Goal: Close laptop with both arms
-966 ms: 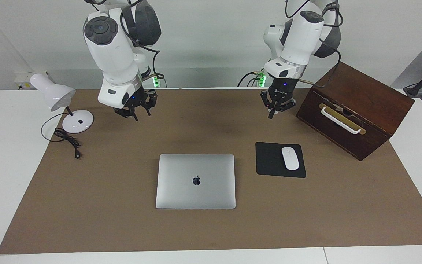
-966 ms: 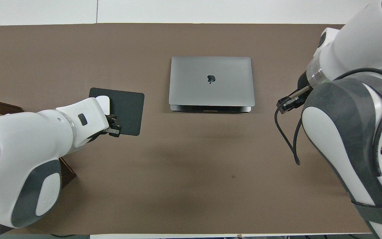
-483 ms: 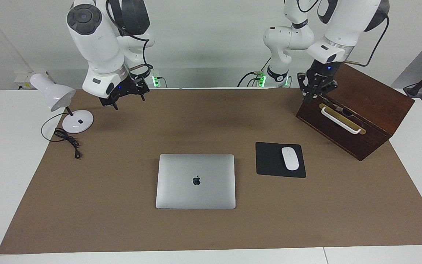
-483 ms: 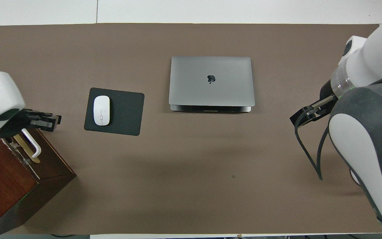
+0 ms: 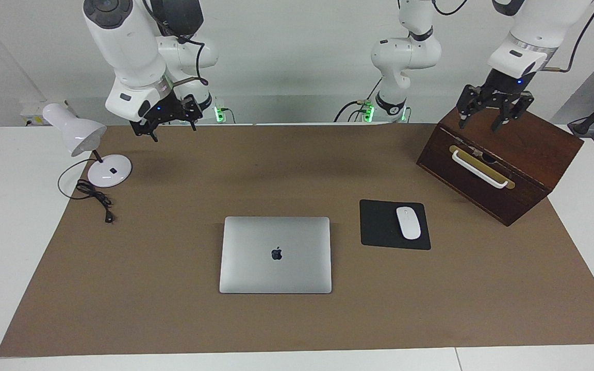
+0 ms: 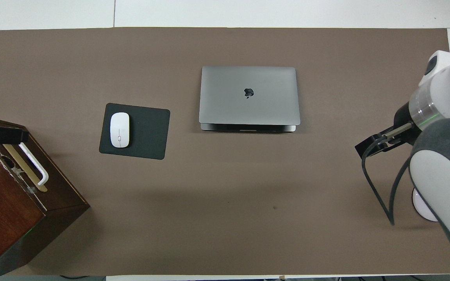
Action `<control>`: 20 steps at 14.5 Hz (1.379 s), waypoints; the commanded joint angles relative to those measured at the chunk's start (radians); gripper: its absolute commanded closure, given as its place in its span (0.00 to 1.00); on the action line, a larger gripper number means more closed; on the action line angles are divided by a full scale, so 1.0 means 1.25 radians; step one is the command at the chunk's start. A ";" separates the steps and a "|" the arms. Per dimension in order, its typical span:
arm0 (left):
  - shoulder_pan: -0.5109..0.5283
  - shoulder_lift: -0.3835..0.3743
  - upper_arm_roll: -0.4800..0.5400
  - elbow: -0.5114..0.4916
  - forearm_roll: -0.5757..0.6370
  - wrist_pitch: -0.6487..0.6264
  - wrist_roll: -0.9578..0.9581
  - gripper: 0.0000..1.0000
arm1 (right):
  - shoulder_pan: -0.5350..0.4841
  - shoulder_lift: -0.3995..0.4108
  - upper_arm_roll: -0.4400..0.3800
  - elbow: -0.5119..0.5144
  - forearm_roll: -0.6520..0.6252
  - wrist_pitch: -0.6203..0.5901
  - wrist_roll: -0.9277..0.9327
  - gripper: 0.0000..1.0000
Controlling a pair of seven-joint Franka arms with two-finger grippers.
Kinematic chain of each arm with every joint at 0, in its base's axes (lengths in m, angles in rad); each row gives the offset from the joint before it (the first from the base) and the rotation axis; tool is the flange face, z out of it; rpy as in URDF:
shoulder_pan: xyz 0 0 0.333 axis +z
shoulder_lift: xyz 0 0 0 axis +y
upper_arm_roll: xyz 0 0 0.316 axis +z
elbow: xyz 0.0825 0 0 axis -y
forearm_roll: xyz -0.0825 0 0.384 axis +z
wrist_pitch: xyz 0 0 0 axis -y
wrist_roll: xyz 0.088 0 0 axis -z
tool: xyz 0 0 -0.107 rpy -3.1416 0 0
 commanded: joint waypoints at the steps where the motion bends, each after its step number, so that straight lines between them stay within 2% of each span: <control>1: 0.019 0.028 -0.006 0.037 0.016 -0.025 0.007 0.00 | -0.001 -0.020 -0.024 -0.032 -0.006 0.016 0.006 0.00; 3: 0.018 0.028 -0.007 0.024 0.014 -0.020 0.007 0.00 | 0.006 -0.021 -0.035 -0.041 -0.007 0.028 0.005 0.00; 7: 0.018 0.042 -0.007 -0.007 0.011 0.008 0.007 0.00 | 0.004 -0.015 -0.046 -0.053 -0.007 0.120 0.010 0.00; 12: 0.013 0.051 -0.007 -0.009 0.011 0.035 0.005 0.00 | 0.004 -0.013 -0.060 -0.051 -0.009 0.116 0.016 0.00; 20: 0.005 0.044 -0.007 -0.038 0.017 0.017 -0.010 0.00 | -0.005 -0.014 -0.063 -0.051 -0.008 0.111 0.015 0.00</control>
